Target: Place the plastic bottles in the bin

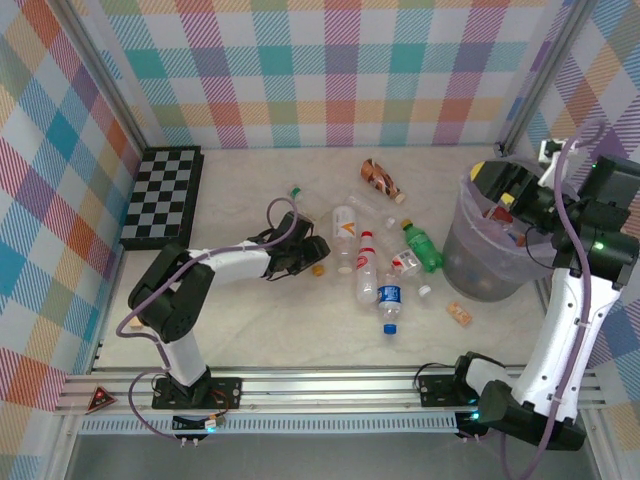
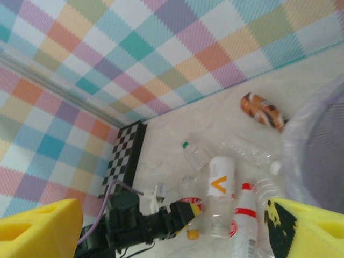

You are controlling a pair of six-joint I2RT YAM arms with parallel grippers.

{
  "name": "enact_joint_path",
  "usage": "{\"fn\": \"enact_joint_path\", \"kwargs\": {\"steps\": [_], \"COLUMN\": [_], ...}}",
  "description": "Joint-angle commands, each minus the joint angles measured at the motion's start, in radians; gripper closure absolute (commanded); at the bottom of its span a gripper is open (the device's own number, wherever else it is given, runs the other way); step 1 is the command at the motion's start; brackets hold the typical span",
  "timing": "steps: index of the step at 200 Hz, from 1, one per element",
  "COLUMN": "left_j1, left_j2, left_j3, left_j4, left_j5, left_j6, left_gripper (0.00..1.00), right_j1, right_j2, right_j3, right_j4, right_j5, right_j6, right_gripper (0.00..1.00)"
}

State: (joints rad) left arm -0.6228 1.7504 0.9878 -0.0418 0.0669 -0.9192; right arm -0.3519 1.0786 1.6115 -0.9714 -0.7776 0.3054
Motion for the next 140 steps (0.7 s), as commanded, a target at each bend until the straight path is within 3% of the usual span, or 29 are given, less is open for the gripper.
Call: {"fn": "enact_joint_path", "kwargs": {"steps": [1,46,75,93,140], "left_j1": [0.003,0.003,0.004,0.004,0.002], "left_j2": [-0.095,-0.231,-0.332,-0.398,-0.488], "left_j3": [0.008,0.008,0.016,0.002,-0.046], "left_j4": [-0.027,-0.077,-0.104,-0.096,0.055], "left_j5": [-0.009,0.023,0.095,0.126,0.322], "left_j6": [0.052,0.150,0.240,0.251,0.195], "left_gripper": [0.48,0.55,0.57,0.68,0.70], "right_j1": [0.104,0.356,0.498,0.597,0.718], "right_j2": [0.027,0.109,0.180,0.241,0.384], "right_j3": [0.036,0.017,-0.016,-0.015,-0.043], "right_j4": [-0.003,0.028,0.106,0.145,0.293], "right_j5": [0.036,0.175,0.195,0.213,0.167], "right_j6": [-0.026,-0.018,0.011,0.024,0.070], "right_gripper": [0.13,0.14,0.14,0.14,0.14]}}
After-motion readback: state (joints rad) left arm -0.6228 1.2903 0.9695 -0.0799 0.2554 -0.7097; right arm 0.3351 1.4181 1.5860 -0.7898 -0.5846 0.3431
